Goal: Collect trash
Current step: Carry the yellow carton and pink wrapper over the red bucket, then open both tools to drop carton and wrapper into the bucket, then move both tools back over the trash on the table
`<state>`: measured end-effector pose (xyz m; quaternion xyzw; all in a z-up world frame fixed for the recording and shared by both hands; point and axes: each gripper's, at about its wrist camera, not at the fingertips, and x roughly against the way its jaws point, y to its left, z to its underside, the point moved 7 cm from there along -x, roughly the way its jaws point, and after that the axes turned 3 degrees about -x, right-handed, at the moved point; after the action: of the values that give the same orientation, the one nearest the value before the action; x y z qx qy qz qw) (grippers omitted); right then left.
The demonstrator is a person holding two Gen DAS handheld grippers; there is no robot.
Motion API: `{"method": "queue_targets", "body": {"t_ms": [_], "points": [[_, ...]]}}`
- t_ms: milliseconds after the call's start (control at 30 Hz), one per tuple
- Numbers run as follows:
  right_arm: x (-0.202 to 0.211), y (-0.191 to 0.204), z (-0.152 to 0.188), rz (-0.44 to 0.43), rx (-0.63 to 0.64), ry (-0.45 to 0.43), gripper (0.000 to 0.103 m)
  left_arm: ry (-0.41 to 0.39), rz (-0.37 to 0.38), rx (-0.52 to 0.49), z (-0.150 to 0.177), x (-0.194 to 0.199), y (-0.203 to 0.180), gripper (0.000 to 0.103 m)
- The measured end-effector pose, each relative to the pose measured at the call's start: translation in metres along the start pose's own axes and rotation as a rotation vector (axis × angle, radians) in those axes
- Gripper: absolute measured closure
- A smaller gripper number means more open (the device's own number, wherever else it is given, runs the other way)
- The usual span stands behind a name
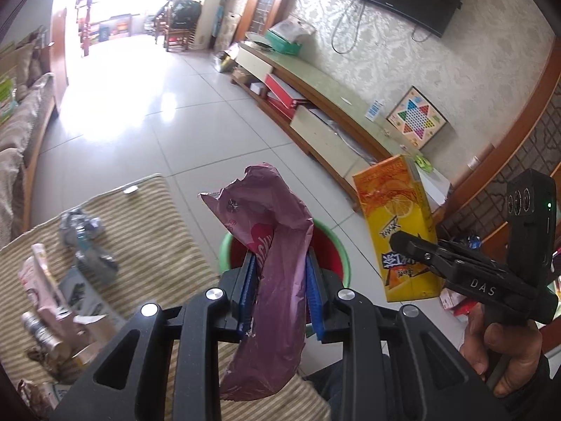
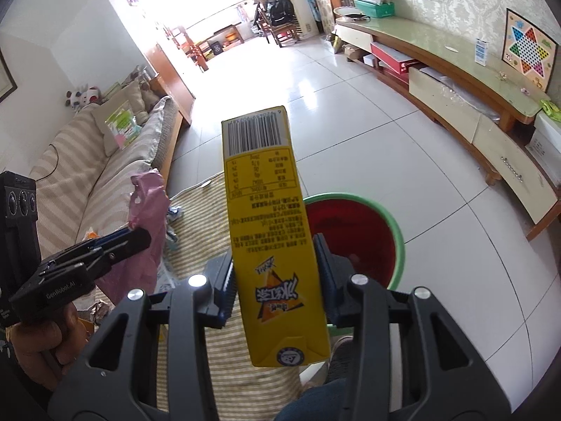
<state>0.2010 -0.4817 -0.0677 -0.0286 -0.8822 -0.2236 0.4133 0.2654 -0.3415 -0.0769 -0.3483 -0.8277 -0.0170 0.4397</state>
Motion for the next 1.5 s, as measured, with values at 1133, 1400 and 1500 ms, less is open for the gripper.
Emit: {"method": "queue_targets", "body": {"t_ms": [1133,1400,1500], "points": [[-0.054,-0.061,-0.009,-0.022,-0.071,0.065,0.064,0.020,0.110,0.060,-0.040,-0.081,-0.034,0.039],[-0.055,-0.046,-0.011,-0.040,-0.022,0.068,0.045,-0.010,0.092,0.083,-0.040,-0.064,-0.017,0.034],[-0.051,-0.037,-0.015,-0.020,0.012,0.043,0.021,-0.014,0.084,0.090,-0.039,-0.057,-0.010,0.032]]}}
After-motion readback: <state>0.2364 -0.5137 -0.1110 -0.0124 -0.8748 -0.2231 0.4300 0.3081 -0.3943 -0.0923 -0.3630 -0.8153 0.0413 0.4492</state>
